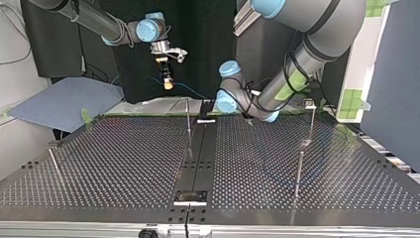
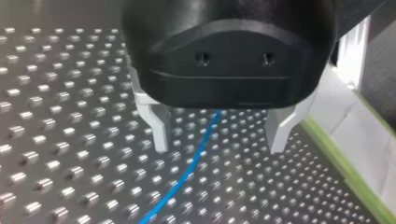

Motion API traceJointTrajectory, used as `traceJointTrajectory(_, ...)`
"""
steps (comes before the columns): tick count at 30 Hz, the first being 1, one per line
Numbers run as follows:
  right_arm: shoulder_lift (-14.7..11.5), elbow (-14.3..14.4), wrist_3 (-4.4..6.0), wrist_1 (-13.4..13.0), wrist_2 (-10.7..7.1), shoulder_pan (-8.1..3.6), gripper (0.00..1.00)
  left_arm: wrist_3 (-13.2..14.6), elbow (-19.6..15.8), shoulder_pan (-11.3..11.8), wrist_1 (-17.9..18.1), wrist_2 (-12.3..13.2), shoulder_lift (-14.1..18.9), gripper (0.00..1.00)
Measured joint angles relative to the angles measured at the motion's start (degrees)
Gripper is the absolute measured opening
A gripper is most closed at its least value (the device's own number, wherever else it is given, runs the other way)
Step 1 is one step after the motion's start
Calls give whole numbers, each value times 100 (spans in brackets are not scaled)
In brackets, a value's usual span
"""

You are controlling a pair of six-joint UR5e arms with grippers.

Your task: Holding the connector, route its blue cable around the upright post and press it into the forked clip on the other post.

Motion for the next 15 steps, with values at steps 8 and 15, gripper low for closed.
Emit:
traceJointTrajectory(8, 0, -1, 0, -3, 0, 1, 0, -285, -1, -78, 158, 342, -307, 100)
traceJointTrajectory(15, -1, 0, 0, -19, 0, 3, 0, -487, 1, -155, 339, 712, -349, 100)
